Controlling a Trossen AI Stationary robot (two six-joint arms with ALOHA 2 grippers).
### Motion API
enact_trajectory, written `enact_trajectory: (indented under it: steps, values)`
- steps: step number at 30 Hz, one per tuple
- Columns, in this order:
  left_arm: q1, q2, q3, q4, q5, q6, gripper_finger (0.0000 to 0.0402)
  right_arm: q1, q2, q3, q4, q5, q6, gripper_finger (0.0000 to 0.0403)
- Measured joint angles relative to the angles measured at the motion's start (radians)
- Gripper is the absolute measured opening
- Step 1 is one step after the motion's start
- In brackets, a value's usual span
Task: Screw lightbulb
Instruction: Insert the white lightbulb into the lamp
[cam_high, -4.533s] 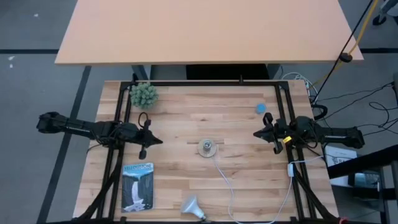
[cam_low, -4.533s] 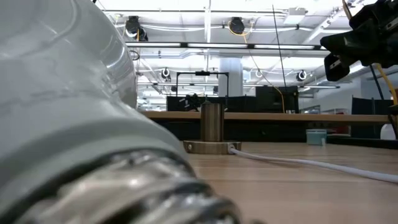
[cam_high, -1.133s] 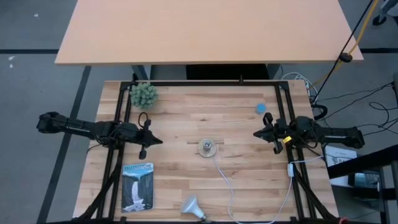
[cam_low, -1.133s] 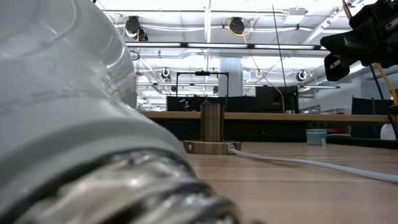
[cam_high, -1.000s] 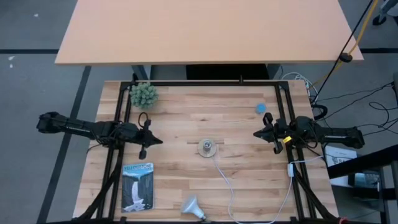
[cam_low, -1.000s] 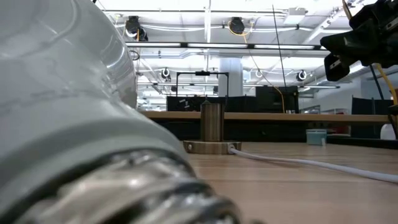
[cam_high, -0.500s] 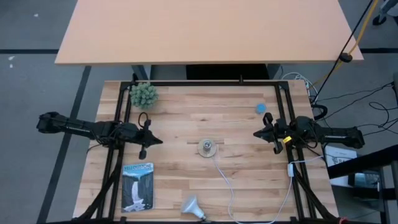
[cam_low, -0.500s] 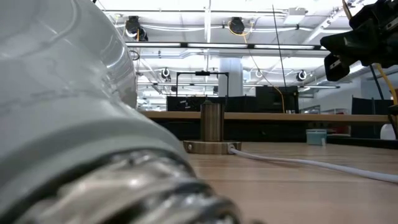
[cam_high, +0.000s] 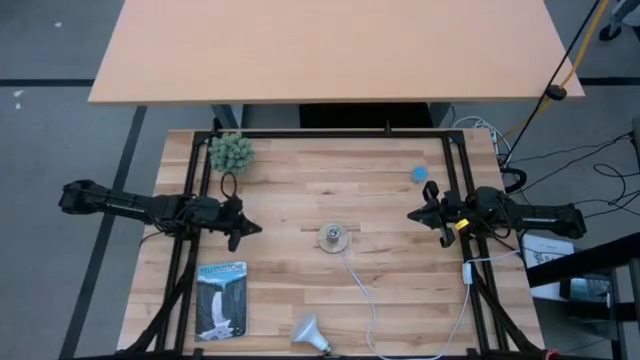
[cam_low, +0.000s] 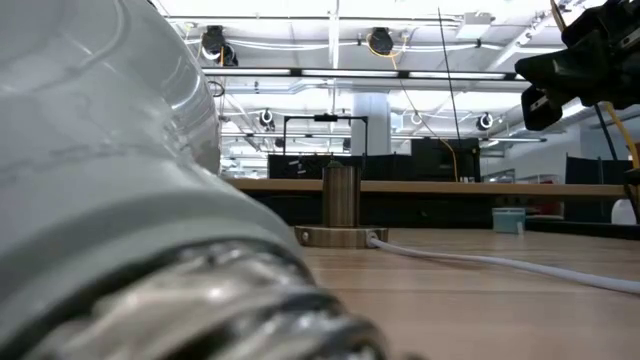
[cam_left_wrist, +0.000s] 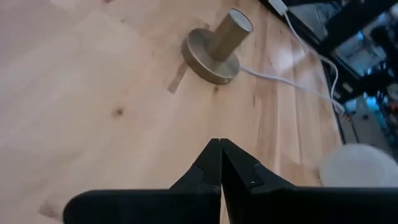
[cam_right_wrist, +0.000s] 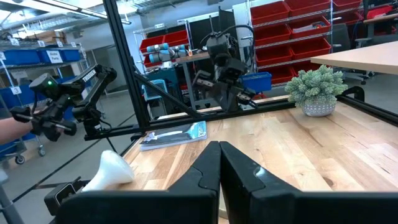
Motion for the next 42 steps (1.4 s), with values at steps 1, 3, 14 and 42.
enact_trajectory:
  steps: [1, 3, 14, 42]
  values:
    - [0.000, 0.000, 0.000, 0.001, -0.006, -0.002, 0.0000, 0.000, 0.000, 0.000, 0.000, 0.000, 0.000, 0.0000]
    - [0.000, 0.000, 0.000, 0.001, -0.009, -0.003, 0.0000, 0.000, 0.000, 0.000, 0.000, 0.000, 0.000, 0.0000]
    - [-0.018, 0.043, 0.001, 0.151, -0.146, -0.002, 0.0000, 0.000, 0.000, 0.000, 0.000, 0.000, 0.000, 0.0000]
    - [-0.361, 1.221, 1.284, -0.604, -0.083, 0.035, 0.0000, 0.000, 0.000, 0.000, 0.000, 0.000, 0.000, 0.0000]
